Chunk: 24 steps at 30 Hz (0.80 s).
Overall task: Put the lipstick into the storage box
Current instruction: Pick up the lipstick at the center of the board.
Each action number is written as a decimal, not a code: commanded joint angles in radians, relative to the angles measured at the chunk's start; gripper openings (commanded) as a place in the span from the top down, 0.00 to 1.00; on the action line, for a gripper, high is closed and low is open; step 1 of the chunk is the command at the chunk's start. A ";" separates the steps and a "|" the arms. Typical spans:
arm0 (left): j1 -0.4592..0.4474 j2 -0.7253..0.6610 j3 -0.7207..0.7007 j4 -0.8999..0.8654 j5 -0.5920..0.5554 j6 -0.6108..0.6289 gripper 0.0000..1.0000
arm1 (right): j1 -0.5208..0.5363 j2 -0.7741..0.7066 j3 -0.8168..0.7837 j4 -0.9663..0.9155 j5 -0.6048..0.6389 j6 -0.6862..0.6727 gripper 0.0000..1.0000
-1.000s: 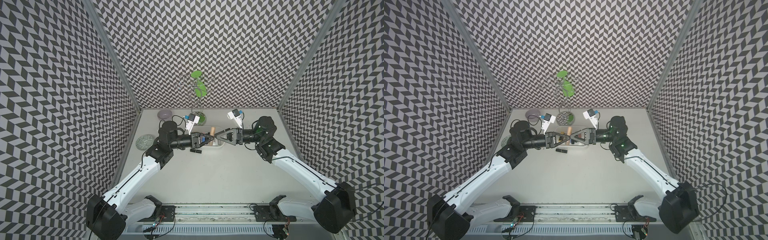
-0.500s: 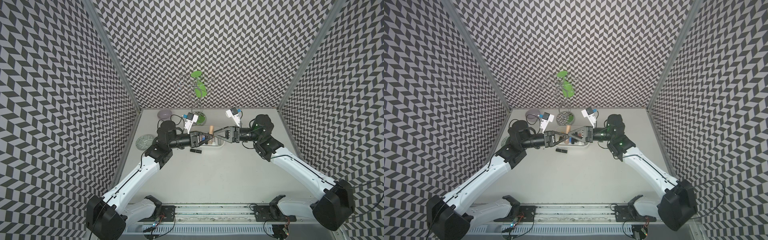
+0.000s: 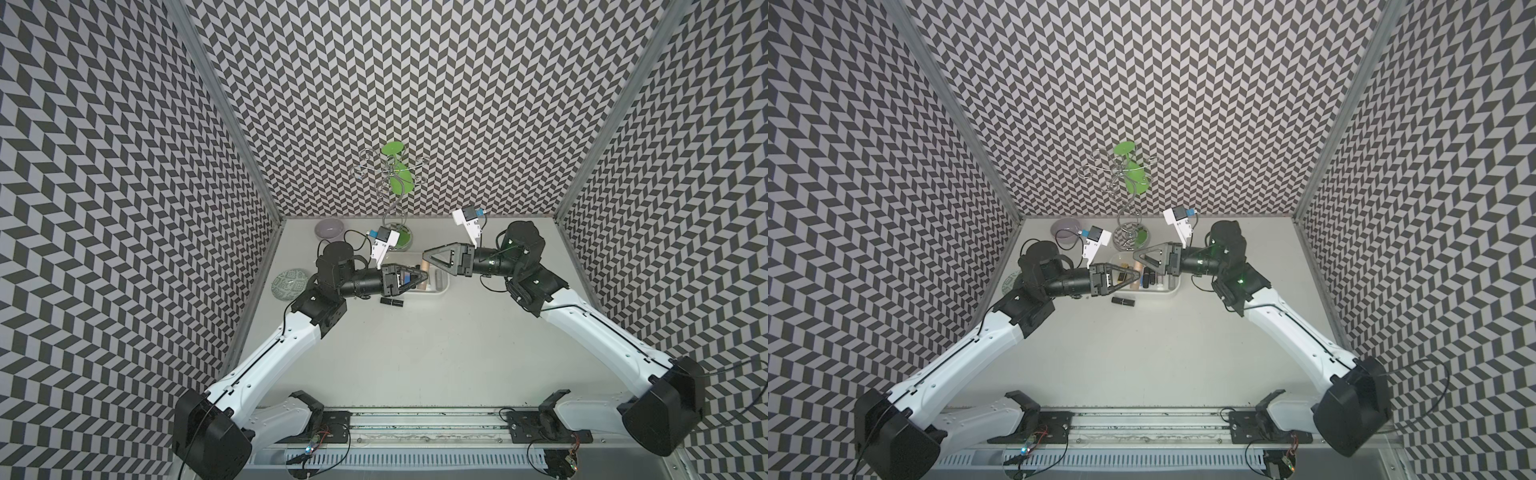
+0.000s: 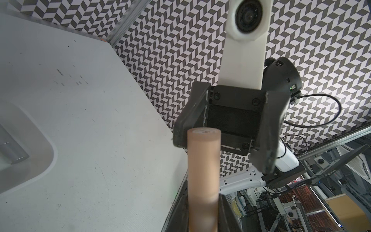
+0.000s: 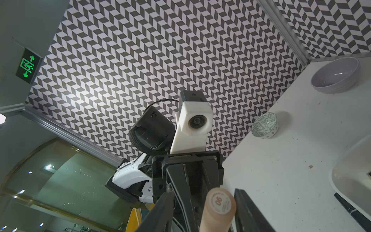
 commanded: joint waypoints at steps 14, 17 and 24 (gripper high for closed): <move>0.007 0.006 0.018 0.036 0.019 -0.002 0.79 | 0.006 -0.032 -0.054 0.037 -0.023 0.004 0.57; 0.007 0.003 0.012 0.037 0.022 -0.004 0.79 | 0.006 -0.034 -0.054 0.047 -0.019 0.013 0.60; 0.007 -0.004 0.006 0.038 0.023 -0.004 0.79 | 0.011 -0.019 -0.050 0.074 -0.025 0.033 0.70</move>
